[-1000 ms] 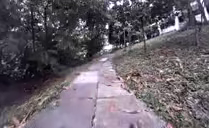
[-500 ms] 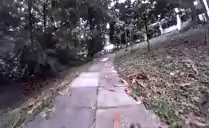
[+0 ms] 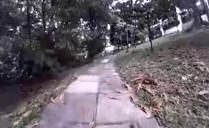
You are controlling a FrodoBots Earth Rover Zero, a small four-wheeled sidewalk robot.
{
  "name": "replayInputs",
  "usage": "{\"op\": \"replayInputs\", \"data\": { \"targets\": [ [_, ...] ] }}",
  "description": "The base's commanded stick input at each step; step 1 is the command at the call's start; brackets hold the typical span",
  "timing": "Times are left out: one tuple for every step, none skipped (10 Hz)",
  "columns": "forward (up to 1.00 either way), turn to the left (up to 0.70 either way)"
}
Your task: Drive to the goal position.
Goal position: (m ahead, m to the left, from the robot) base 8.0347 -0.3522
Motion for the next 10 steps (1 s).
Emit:
{"op": "replayInputs", "data": {
  "targets": [
    [0.7,0.01],
    [0.7,0.01],
    [0.7,0.01],
    [0.7,0.01],
    [0.7,0.01],
    [0.7,0.01],
    [0.7,0.01],
    [0.7,0.01],
    [0.7,0.01],
    [0.7,0.01]
  ]
}}
